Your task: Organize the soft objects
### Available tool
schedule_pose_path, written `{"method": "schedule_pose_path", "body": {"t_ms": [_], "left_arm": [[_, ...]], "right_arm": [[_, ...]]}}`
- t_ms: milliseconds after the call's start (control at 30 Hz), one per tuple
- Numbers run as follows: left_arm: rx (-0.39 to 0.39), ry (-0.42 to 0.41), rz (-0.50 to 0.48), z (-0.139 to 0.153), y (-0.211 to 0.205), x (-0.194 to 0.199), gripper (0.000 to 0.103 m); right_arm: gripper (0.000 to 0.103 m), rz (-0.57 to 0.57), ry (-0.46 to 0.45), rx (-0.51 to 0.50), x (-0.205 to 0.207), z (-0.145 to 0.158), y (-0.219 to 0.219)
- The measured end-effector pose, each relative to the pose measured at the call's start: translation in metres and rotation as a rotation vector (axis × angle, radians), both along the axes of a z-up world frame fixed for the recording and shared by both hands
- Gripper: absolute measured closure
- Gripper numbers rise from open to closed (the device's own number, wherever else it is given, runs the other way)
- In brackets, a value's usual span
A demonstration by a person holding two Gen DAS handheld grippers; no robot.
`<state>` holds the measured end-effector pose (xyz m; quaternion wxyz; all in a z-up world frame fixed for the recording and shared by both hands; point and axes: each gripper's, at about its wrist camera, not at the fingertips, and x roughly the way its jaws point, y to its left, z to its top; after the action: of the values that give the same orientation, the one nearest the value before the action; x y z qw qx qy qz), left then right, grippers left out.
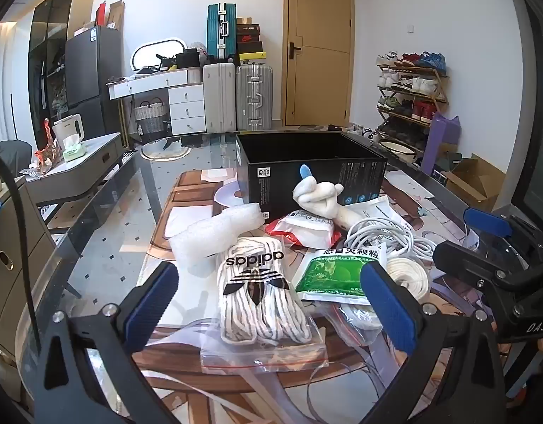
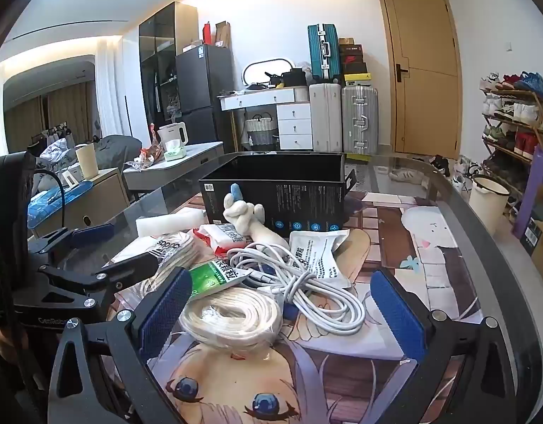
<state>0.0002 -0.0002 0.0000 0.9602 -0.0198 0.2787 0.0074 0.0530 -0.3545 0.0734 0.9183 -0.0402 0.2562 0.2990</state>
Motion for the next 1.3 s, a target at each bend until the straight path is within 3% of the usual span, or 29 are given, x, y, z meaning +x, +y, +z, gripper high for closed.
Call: {"method": "schedule_pose_path", "body": {"t_ms": [1300], "left_arm": [[-0.012,-0.006,-0.002,-0.0008,-0.0009,0.0008,0.000]], "right_arm": [[0.000,0.000,0.009,-0.007,0.0004,-0.0007,0.0002]]}}
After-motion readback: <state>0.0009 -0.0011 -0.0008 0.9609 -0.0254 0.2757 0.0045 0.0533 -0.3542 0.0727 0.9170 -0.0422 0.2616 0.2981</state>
